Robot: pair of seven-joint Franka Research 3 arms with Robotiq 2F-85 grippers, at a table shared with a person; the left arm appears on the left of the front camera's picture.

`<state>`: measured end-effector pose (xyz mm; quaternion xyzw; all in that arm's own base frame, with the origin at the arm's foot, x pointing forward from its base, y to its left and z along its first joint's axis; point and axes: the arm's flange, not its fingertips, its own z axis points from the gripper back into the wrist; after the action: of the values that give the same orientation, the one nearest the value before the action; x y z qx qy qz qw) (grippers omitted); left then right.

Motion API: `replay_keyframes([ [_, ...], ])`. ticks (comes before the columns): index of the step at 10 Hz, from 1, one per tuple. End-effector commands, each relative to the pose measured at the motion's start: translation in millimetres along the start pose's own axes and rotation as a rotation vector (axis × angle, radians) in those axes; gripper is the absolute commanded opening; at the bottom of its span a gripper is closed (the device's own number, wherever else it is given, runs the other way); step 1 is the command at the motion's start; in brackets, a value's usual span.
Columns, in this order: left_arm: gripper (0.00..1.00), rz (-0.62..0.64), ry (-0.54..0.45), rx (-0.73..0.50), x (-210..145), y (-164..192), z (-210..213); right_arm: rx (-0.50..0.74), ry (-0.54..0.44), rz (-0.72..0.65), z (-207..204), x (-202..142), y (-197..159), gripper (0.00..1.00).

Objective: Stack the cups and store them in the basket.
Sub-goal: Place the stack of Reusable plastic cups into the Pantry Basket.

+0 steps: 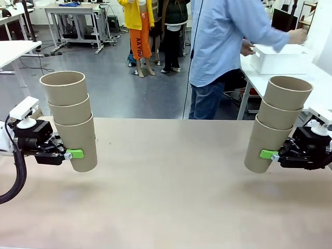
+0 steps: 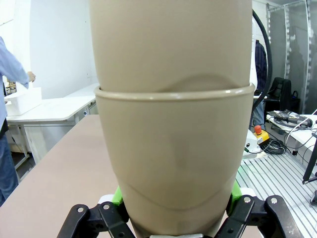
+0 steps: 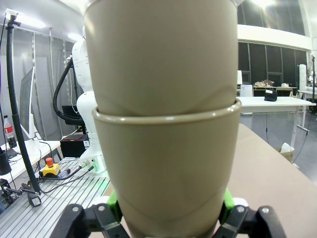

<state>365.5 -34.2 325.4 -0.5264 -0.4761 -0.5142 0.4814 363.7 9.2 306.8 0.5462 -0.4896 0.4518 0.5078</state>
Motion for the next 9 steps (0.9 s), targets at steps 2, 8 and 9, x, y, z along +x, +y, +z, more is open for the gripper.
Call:
replay_keyframes([
  [2, 0.84, -0.002, -0.008, -0.002, 4.7, -1.0, 0.2, 0.004, -0.003, 0.003, -0.3, 5.5, 0.7, 0.85],
  [8, 0.84, -0.002, -0.008, -0.002, 4.7, -1.0, 0.2, 0.004, -0.003, 0.003, -0.3, 5.5, 0.7, 0.85],
  [9, 0.84, -0.002, -0.008, -0.002, 4.7, -1.0, 0.2, 0.004, -0.003, 0.003, -0.3, 5.5, 0.7, 0.85],
])
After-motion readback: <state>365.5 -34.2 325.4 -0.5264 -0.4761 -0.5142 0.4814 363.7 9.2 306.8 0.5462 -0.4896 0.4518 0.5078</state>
